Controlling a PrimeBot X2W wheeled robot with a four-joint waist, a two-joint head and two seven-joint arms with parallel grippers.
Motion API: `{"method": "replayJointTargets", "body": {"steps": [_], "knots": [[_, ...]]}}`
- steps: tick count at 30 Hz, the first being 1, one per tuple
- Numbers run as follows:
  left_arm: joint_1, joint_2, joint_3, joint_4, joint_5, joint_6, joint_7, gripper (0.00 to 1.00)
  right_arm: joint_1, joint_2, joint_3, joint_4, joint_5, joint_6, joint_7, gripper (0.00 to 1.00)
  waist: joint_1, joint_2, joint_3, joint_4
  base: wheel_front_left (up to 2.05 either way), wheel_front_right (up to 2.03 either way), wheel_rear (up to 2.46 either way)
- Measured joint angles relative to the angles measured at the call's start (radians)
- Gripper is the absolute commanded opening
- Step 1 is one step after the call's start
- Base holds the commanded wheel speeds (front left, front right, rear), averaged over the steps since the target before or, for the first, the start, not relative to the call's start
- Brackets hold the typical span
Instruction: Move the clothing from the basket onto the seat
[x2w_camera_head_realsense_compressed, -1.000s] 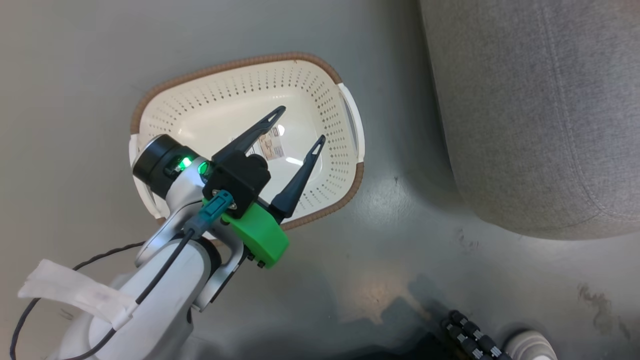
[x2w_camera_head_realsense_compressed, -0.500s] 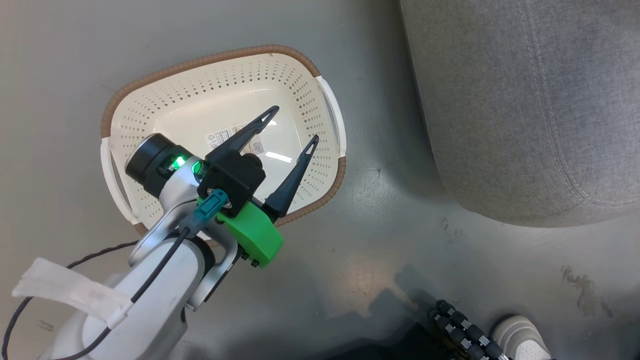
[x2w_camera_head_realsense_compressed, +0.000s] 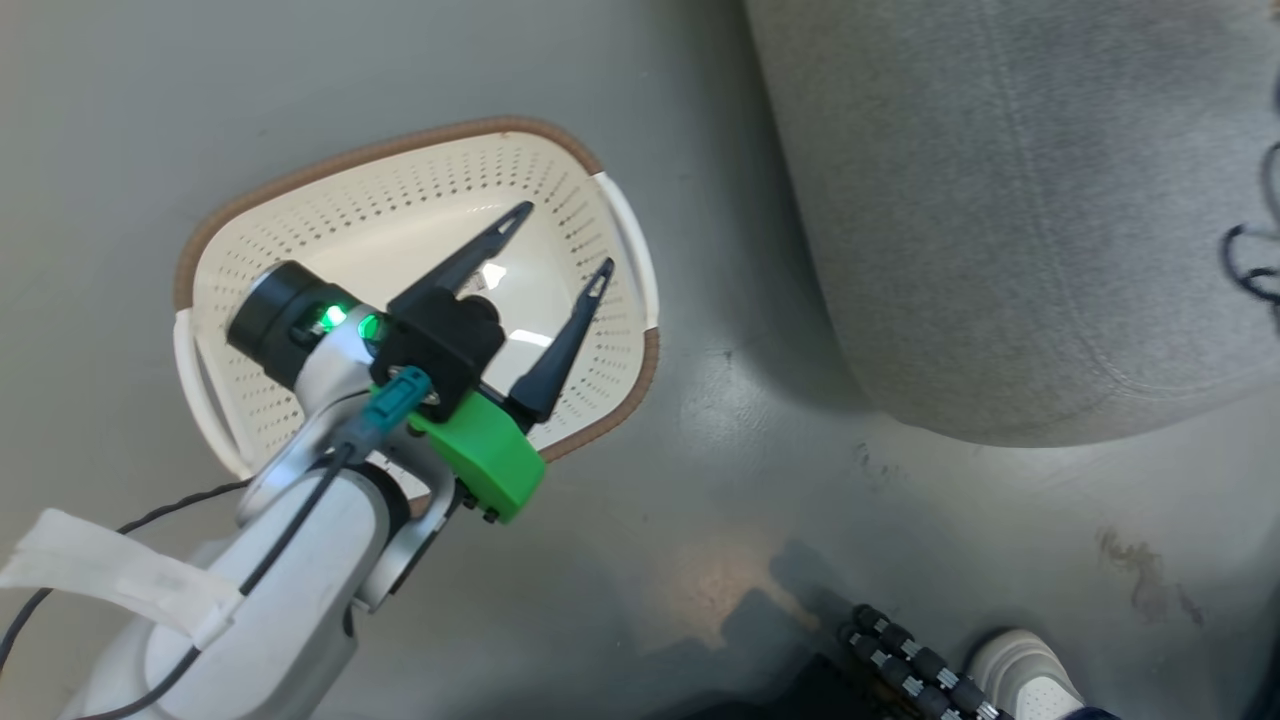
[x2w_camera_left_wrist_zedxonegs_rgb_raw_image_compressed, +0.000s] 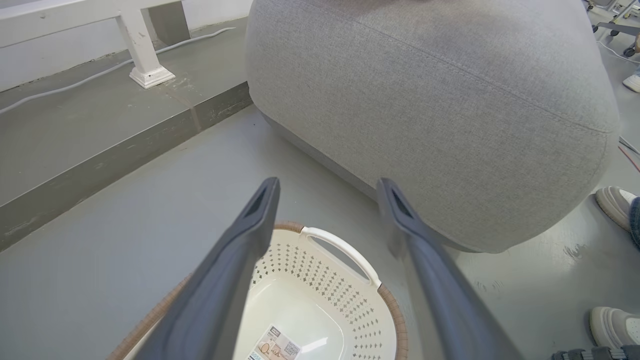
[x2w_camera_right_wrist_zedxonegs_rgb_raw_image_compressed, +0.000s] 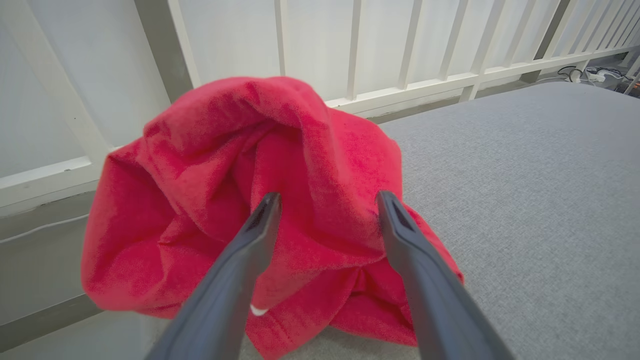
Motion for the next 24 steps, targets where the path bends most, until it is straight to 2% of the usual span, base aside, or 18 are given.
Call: {"method": "replayJointTargets", "body": {"steps": [9, 14, 24], "knots": [[0.003, 0.019, 0.024, 0.024, -0.016, 0.002, -0.024, 1.00, 0.097, 0.073, 0.027, 0.007, -0.007, 0.042, -0.012, 1.00, 0.0000, 0.0000, -0.041, -0.059, 0.00, 0.00, 0.00], [0.016, 0.019, 0.046, 0.044, -0.027, 0.003, -0.055, 1.00, 0.146, 0.078, 0.016, -0.015, -0.015, 0.044, -0.012, 1.00, 0.0000, 0.0000, -0.083, -0.088, 0.00, 0.00, 0.00], [0.074, -0.010, 0.086, 0.104, -0.088, 0.028, -0.135, 1.00, 0.233, 0.064, 0.015, -0.142, -0.071, 0.071, -0.013, 1.00, -0.0001, 0.0000, -0.196, -0.109, 0.00, 0.00, 0.00]]}}
